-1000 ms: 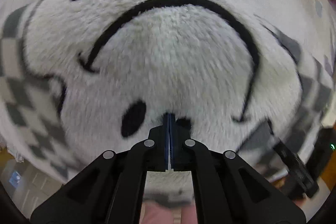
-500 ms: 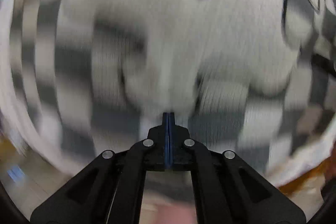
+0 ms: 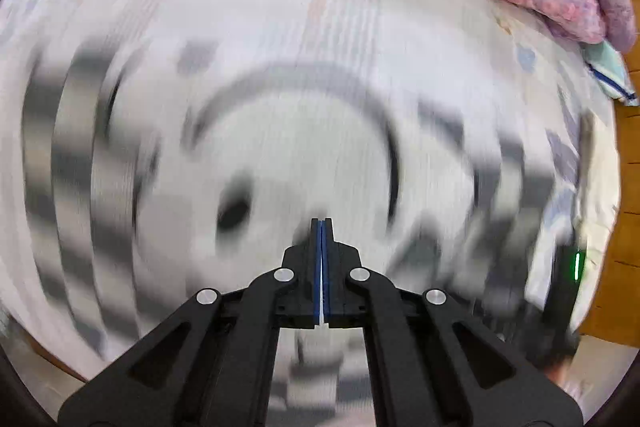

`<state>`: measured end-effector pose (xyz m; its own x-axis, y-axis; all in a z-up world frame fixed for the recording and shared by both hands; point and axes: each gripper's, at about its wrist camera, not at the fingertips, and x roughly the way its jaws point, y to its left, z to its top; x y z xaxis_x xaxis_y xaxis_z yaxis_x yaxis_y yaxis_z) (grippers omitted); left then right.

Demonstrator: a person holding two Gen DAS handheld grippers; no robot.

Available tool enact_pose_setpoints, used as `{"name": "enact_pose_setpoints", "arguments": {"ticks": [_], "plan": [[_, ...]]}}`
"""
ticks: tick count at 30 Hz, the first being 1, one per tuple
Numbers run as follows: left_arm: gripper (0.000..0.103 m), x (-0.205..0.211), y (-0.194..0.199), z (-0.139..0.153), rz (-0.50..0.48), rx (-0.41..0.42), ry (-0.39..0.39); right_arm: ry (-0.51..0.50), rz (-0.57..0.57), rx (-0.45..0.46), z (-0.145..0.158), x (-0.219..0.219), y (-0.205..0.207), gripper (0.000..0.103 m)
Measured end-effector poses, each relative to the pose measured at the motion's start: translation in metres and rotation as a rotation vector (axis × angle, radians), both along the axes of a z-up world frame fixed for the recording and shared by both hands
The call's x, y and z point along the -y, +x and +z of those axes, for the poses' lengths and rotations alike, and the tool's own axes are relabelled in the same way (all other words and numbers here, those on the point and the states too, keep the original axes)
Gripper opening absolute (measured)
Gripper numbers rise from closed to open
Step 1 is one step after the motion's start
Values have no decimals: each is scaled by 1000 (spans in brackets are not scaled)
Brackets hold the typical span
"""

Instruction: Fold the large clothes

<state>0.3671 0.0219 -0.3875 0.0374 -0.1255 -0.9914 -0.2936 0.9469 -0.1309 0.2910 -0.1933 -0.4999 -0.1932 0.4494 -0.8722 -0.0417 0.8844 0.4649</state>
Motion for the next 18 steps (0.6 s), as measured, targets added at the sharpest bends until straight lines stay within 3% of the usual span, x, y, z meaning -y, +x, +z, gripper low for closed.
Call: {"name": "enact_pose_setpoints", "arguments": {"ticks": [2, 4, 7, 9, 12, 15, 16, 17, 18], "plan": [[0, -6, 38, -17, -40, -54, 62, 4, 7, 2, -1, 8, 3, 96], [0, -19, 55, -44, -43, -150, 39, 5, 5, -1, -2, 10, 6, 96], [0, -23, 70, -55, -39, -162, 27, 17, -14, -9, -3, 26, 3, 96], [0, -23, 57, -43, -51, -143, 54, 24, -14, -11, -3, 29, 2, 96], [0, -8, -24, -38, -20, -195, 48, 20, 2, 0, -4, 33, 0, 96], [0, -5, -92, -39, 74, -127, -27, 2, 16, 4, -5, 22, -1, 97], [0, -4, -110, -43, 93, -138, -43, 2, 17, 6, -6, 21, -1, 97], [0, 1, -140, -59, 104, -210, -74, 5, 18, 10, -3, 17, 1, 97], [0, 5, -160, -64, 110, -201, -75, 10, 20, 16, -3, 18, 0, 96]]}}
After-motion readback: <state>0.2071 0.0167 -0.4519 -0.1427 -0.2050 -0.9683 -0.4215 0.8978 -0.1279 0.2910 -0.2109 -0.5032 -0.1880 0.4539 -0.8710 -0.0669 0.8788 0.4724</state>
